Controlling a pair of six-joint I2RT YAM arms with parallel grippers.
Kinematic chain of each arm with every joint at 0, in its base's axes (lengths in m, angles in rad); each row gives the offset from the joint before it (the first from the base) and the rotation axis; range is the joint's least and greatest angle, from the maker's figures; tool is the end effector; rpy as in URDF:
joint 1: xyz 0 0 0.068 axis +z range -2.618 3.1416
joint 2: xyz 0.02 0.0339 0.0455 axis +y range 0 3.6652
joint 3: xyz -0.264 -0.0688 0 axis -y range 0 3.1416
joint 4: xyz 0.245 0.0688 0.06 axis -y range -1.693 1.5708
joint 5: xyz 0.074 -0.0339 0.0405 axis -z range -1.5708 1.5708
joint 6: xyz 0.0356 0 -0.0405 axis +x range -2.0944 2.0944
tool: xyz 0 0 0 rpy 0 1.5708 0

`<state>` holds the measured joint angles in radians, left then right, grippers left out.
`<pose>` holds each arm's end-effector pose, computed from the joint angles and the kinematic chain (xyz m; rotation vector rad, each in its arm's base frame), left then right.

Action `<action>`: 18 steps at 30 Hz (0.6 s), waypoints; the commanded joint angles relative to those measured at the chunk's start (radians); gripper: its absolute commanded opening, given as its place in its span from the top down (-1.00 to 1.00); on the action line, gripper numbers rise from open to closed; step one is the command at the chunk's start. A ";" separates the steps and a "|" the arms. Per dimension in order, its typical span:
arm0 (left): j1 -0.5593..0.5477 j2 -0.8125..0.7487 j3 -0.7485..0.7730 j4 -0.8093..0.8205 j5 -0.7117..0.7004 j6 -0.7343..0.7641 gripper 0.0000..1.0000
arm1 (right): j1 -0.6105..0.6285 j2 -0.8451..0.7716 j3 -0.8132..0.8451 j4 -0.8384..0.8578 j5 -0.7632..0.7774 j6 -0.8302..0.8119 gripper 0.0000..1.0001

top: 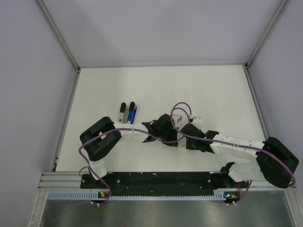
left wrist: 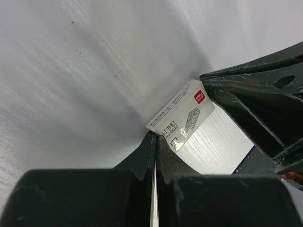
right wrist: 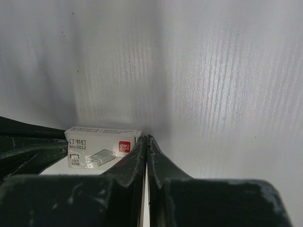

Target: Unload the staples from the stapler

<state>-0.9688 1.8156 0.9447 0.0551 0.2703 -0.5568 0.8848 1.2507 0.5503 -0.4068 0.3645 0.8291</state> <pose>0.1971 -0.3037 0.1420 0.6707 2.5226 -0.9703 0.1434 0.1551 0.1561 0.0401 2.5668 0.1481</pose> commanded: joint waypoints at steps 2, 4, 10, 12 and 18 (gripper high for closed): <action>-0.036 0.044 0.032 0.009 0.003 -0.009 1.00 | 0.002 0.024 0.043 0.111 -0.078 0.007 1.00; -0.039 0.044 0.034 0.011 0.000 -0.012 1.00 | 0.000 0.024 0.046 0.115 -0.088 0.008 1.00; -0.041 0.024 0.029 -0.006 -0.031 0.000 1.00 | 0.000 0.003 0.048 0.071 -0.046 -0.001 1.00; -0.041 0.008 0.029 -0.020 -0.048 0.009 0.98 | -0.001 -0.010 0.054 0.036 -0.012 -0.010 0.96; -0.041 -0.044 0.052 -0.093 -0.101 0.046 0.64 | -0.009 -0.062 0.082 -0.055 0.063 -0.033 0.49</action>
<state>-0.9939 1.8160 0.9653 0.0273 0.2218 -0.5468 0.8806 1.2457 0.5636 -0.4530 0.3920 0.8040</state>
